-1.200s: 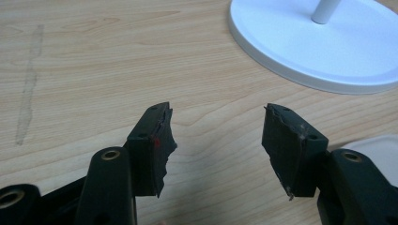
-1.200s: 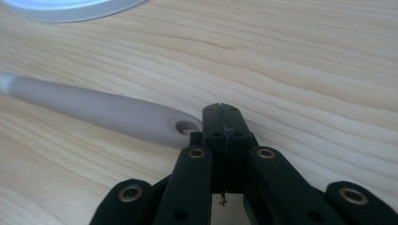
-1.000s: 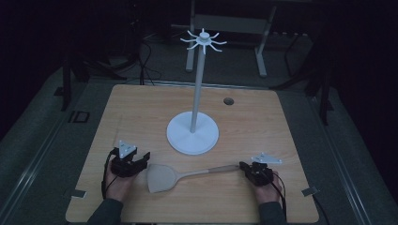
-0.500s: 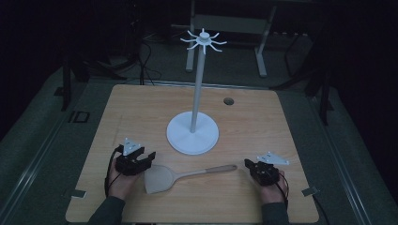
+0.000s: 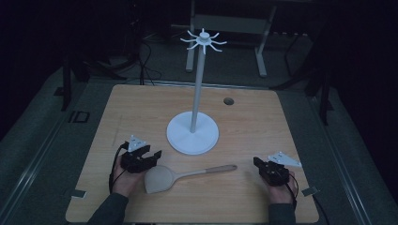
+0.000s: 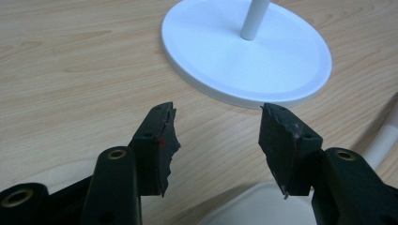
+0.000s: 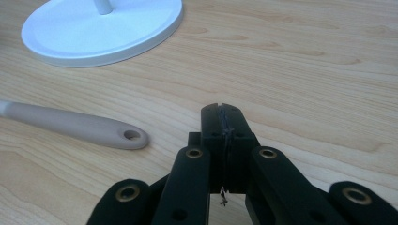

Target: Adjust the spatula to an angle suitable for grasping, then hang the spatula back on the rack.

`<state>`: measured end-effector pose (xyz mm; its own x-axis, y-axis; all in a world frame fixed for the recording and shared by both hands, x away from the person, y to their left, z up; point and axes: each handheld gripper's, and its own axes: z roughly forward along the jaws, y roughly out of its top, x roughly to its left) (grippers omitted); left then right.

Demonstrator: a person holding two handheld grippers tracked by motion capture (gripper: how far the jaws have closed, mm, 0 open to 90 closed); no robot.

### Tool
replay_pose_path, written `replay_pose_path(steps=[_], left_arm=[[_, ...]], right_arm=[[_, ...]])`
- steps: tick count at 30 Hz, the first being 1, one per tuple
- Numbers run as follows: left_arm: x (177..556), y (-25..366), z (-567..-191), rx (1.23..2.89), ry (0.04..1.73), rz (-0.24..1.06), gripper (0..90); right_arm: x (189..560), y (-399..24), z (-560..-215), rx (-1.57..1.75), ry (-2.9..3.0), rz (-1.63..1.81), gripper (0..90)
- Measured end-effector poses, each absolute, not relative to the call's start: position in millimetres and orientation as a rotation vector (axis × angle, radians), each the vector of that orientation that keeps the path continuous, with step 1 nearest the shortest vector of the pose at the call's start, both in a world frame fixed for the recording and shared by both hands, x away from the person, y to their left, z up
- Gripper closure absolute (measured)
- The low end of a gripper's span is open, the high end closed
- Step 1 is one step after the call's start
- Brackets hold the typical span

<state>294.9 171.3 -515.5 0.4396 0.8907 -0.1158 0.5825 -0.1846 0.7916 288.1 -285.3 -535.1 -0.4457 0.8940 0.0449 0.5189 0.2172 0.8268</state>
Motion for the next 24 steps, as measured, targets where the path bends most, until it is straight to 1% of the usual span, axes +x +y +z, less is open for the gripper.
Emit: replay_pose_path(steps=[9, 13, 15, 19, 20, 22, 24], left_arm=[[304, 153, -503, 1.919, 1.159, 0.464, 42.0], [308, 144, -497, 1.941, 1.121, 0.460, 42.3], [312, 140, -496, 1.951, 1.117, 0.453, 44.4], [317, 131, -492, 1.964, 1.067, 0.428, 46.9], [317, 131, -492, 1.964, 1.067, 0.428, 47.4], [319, 123, -488, 1.988, 1.027, 0.432, 47.8], [320, 114, -484, 2.016, 0.987, 0.430, 48.1]], right_arm=[[284, -300, -531, 1.327, 2.009, 1.142, 87.6], [282, -308, -530, 1.343, 2.000, 1.142, 85.3], [281, -309, -531, 1.343, 2.000, 1.129, 84.1], [281, -310, -530, 1.338, 1.997, 1.121, 78.6], [281, -310, -530, 1.338, 1.997, 1.121, 78.6], [281, -311, -531, 1.334, 1.994, 1.115, 74.3], [281, -311, -531, 1.339, 1.999, 1.117, 72.1]])
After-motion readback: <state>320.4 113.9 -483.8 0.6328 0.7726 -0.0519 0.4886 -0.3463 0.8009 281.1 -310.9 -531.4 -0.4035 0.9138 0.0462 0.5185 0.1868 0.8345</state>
